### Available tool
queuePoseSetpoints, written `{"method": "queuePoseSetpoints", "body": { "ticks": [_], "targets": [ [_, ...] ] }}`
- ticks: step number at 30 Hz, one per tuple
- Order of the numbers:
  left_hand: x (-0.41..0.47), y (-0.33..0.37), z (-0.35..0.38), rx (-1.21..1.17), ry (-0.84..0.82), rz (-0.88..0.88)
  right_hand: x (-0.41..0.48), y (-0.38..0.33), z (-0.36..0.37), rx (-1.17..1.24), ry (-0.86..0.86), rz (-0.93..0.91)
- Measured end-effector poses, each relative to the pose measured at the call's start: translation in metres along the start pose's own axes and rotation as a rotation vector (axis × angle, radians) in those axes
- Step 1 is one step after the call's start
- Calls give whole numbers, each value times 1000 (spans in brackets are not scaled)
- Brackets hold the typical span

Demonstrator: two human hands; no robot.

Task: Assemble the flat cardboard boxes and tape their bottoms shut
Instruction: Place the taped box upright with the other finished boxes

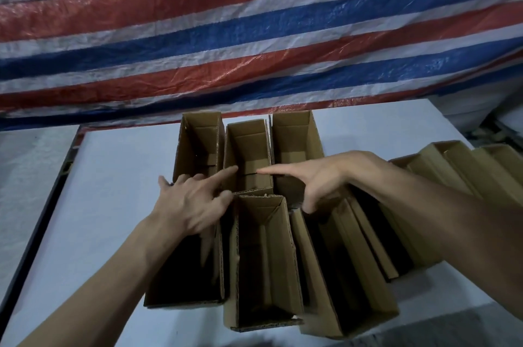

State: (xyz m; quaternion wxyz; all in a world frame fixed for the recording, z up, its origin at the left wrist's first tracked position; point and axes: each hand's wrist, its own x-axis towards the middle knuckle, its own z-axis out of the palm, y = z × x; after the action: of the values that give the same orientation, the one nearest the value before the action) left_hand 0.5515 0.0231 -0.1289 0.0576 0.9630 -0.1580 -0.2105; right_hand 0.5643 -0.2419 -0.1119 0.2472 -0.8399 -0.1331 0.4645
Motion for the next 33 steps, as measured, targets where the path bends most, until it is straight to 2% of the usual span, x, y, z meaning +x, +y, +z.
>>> {"method": "queuePoseSetpoints", "body": {
  "ticks": [2,4,6,8,10,13,21,28,33],
  "targets": [
    [4,6,-3,64,-139,-35,0,5,5,-192,46,74],
    [11,17,-2,124,-210,-69,5,6,14,-409,204,101],
    [16,27,2,146,-151,-70,13,5,18,-533,393,33],
    [22,29,7,143,-31,-75,23,5,18,-541,523,-22],
    [33,18,10,84,29,-119,36,4,14,-543,605,-60],
    [54,-8,3,-45,34,-159,57,-4,7,-497,692,-92],
    [87,-41,-19,-40,68,-257,95,-34,-12,-461,767,-14],
    [76,-23,-15,-12,137,-239,86,-27,-5,-367,795,-4],
    [56,-6,-3,-45,114,-209,61,-16,11,-288,738,-64]
  ]
}}
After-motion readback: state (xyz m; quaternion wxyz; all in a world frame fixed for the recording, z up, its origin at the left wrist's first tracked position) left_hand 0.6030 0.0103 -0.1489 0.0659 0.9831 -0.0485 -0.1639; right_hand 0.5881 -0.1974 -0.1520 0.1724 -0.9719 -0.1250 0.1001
